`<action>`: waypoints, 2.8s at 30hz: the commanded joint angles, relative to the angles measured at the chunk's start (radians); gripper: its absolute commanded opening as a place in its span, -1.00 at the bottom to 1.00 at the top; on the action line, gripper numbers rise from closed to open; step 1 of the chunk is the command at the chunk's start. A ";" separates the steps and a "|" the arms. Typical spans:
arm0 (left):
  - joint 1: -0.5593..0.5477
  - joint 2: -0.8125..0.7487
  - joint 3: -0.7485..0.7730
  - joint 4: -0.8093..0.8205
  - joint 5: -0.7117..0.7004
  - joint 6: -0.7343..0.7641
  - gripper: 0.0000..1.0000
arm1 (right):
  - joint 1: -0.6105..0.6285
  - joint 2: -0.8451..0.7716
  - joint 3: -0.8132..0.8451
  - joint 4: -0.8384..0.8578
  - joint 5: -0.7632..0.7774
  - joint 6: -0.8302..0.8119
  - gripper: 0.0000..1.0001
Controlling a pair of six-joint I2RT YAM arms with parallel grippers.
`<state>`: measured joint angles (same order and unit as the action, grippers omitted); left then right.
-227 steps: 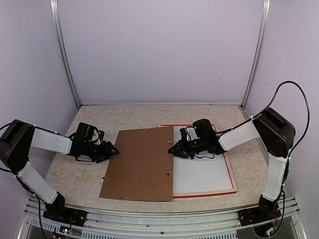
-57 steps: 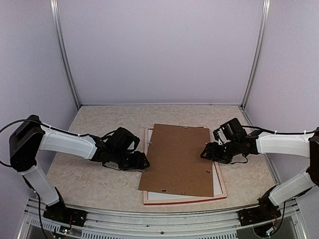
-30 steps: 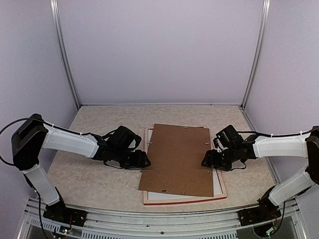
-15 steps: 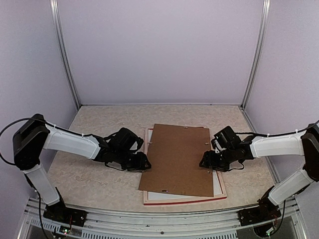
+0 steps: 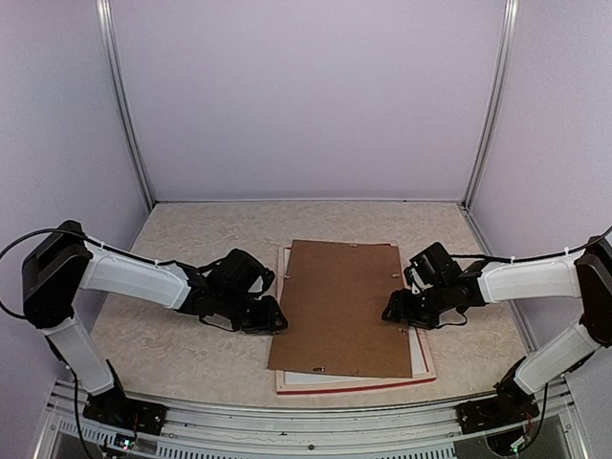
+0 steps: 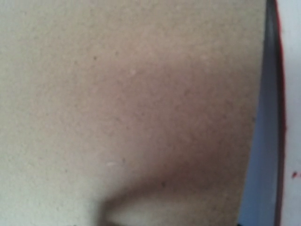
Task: Put the photo into the frame
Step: Place the backboard on the frame body.
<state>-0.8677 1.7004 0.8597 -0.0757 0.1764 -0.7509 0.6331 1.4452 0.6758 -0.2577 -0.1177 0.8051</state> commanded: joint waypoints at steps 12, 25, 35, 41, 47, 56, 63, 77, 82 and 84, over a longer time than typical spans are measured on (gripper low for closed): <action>-0.061 -0.082 -0.013 0.033 0.064 -0.022 -0.38 | 0.010 -0.022 0.076 -0.020 0.001 -0.071 0.31; -0.107 -0.049 0.001 0.027 0.084 -0.019 -0.38 | 0.009 -0.014 0.104 -0.079 0.006 -0.125 0.29; -0.122 -0.048 0.009 0.017 0.070 -0.022 -0.38 | 0.008 -0.024 0.080 -0.087 -0.002 -0.114 0.29; -0.122 -0.051 0.014 0.007 0.063 -0.018 -0.37 | 0.011 -0.022 0.063 -0.081 -0.017 -0.105 0.29; -0.123 -0.048 0.023 0.002 0.056 -0.014 -0.37 | 0.010 -0.024 0.045 -0.087 -0.008 -0.086 0.29; -0.123 -0.041 0.034 -0.003 0.049 -0.010 -0.37 | 0.012 -0.030 0.025 -0.088 -0.003 -0.071 0.28; -0.123 -0.026 0.047 -0.008 0.037 -0.002 -0.36 | 0.017 -0.009 0.037 -0.081 0.004 -0.075 0.30; -0.119 0.017 0.101 -0.029 0.020 0.025 -0.36 | 0.018 0.018 0.088 -0.121 0.048 -0.090 0.30; -0.119 0.023 0.113 -0.032 0.021 0.028 -0.35 | 0.017 0.007 0.088 -0.135 0.062 -0.089 0.30; -0.120 0.021 0.114 -0.036 0.015 0.028 -0.35 | 0.017 0.003 0.087 -0.138 0.064 -0.089 0.30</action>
<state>-0.9768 1.7016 0.9279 -0.2073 0.1917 -0.7528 0.6323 1.4544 0.7399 -0.3878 -0.0246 0.7197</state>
